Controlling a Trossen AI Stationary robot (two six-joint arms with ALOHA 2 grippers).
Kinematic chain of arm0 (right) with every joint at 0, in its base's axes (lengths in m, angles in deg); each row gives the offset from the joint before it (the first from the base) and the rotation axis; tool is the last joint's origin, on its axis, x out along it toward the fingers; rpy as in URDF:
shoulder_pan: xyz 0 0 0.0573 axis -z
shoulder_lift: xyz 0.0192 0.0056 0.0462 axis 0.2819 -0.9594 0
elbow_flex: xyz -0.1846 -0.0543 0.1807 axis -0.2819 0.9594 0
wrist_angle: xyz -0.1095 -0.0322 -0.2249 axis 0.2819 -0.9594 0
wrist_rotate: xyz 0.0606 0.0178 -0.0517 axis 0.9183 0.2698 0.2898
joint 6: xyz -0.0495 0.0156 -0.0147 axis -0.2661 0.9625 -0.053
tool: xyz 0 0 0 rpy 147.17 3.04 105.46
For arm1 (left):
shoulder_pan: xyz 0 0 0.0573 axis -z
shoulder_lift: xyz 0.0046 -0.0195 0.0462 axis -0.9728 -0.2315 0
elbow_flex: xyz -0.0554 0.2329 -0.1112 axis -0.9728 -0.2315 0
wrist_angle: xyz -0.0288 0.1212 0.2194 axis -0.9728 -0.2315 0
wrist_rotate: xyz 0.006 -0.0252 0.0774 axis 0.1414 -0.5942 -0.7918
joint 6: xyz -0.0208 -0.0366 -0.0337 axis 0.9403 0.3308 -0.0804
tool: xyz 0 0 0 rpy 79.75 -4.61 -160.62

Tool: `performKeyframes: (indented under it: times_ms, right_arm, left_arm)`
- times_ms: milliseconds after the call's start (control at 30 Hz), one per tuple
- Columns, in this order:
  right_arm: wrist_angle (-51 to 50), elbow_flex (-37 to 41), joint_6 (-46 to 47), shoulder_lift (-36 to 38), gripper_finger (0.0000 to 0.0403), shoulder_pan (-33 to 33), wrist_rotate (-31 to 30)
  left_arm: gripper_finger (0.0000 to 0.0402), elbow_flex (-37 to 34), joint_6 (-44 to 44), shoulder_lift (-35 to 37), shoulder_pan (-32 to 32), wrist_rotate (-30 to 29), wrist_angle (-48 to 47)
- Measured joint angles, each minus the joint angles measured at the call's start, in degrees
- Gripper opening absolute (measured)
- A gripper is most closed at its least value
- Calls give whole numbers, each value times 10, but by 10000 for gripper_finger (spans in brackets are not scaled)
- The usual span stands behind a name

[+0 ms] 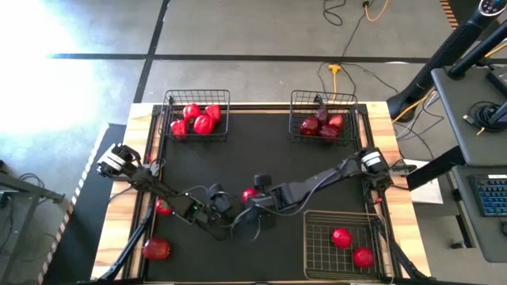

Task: Sort produce into baskets
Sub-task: Put the tomato into the gold wire basket

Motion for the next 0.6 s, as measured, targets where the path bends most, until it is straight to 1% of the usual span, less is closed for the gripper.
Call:
performKeyframes:
  times_ms: [100,200,333,500,600]
  right_arm:
    - [21,0,-7,-9,368,17,-2]
    - [29,0,1,-20,368,33,0]
    - [53,2,12,-20,368,46,23]
    - [98,2,9,-20,368,51,35]
    - [103,2,34,-26,368,57,57]
  left_arm:
    - [314,-25,-2,0,0,0,44]
    - [314,-43,1,0,1,-1,64]
    - [314,-58,-12,0,1,-3,67]
    - [314,-63,-50,0,-3,-50,68]
    - [314,-57,-80,0,-7,-44,68]
